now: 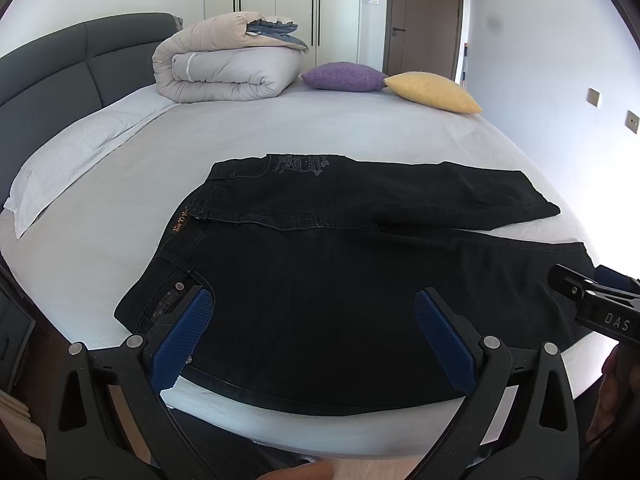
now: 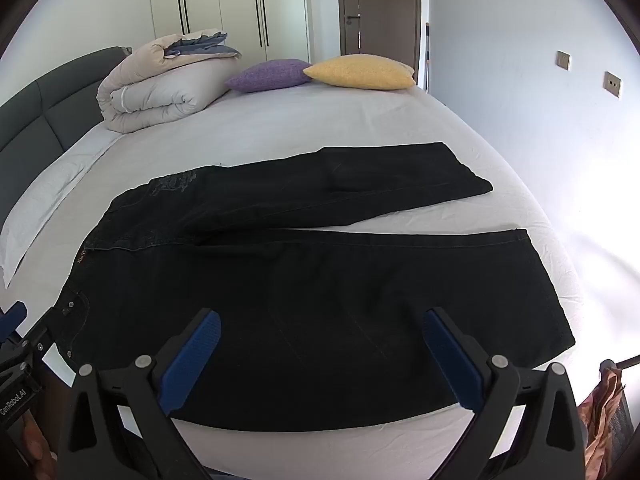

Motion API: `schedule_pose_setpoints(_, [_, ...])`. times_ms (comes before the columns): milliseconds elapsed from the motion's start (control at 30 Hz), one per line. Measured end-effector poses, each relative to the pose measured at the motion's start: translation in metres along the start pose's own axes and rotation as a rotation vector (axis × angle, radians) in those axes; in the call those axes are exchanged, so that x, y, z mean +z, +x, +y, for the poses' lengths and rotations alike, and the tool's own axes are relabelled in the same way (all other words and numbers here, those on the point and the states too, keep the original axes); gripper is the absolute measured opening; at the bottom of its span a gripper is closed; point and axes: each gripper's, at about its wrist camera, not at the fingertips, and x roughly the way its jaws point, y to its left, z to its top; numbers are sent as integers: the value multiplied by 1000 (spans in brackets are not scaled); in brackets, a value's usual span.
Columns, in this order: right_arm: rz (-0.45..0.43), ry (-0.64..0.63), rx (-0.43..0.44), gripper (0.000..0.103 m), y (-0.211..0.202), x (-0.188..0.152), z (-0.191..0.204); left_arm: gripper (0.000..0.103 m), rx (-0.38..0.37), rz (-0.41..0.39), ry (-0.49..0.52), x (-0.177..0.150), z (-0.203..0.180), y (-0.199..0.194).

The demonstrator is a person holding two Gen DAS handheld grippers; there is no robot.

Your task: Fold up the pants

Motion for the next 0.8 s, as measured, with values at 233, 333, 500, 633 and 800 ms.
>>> schedule_pose_setpoints(233, [2, -2, 1, 103, 0, -1, 2, 103, 2, -2, 2, 0, 0, 0])
schedule_pose_setpoints(333, [4, -3, 3, 103, 0, 0, 1, 103, 1, -1, 1, 0, 0, 0])
schedule_pose_setpoints(500, [5, -6, 4, 103, 0, -1, 2, 103, 2, -1, 1, 0, 0, 0])
schedule_pose_setpoints(633, [7, -10, 4, 103, 0, -1, 3, 103, 2, 0, 2, 0, 0, 0])
schedule_pose_setpoints(800, [12, -18, 6, 103, 2, 0, 6, 103, 7, 3, 3, -1, 1, 2])
